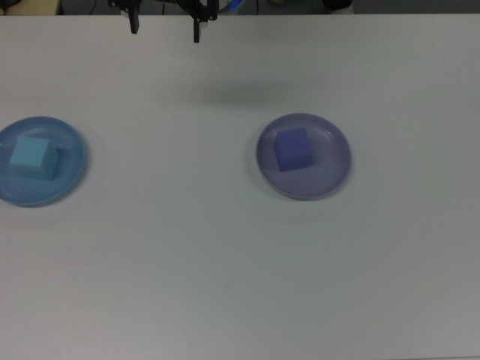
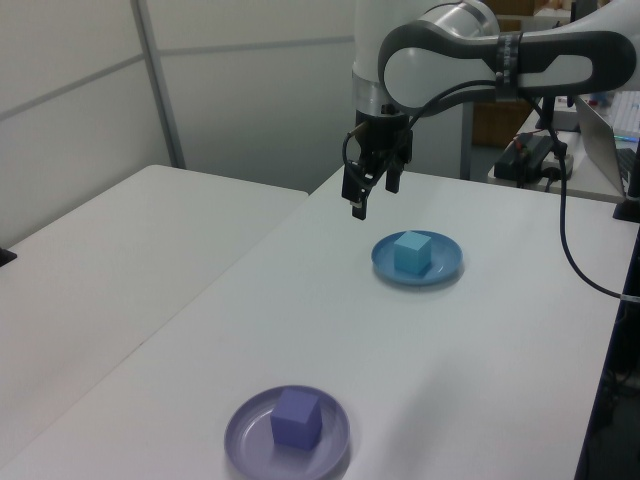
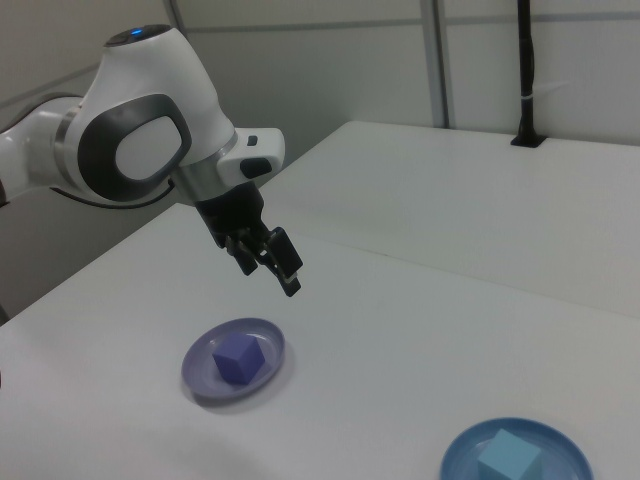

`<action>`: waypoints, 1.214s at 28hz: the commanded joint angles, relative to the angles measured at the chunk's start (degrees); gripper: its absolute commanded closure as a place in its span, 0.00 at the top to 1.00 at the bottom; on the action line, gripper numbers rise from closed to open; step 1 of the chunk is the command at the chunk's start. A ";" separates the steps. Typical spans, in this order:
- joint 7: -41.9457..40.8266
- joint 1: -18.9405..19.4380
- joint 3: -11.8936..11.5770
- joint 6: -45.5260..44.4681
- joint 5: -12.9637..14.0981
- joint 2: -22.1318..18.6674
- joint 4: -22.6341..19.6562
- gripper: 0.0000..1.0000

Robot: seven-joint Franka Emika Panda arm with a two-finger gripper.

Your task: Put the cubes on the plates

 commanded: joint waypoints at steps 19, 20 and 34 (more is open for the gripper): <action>-0.89 -0.59 -0.38 -3.74 2.84 5.80 3.22 1.00; -1.07 -0.77 -0.55 -3.66 3.11 5.89 3.22 1.00; -2.21 -0.24 -1.87 -3.22 4.60 5.98 3.40 1.00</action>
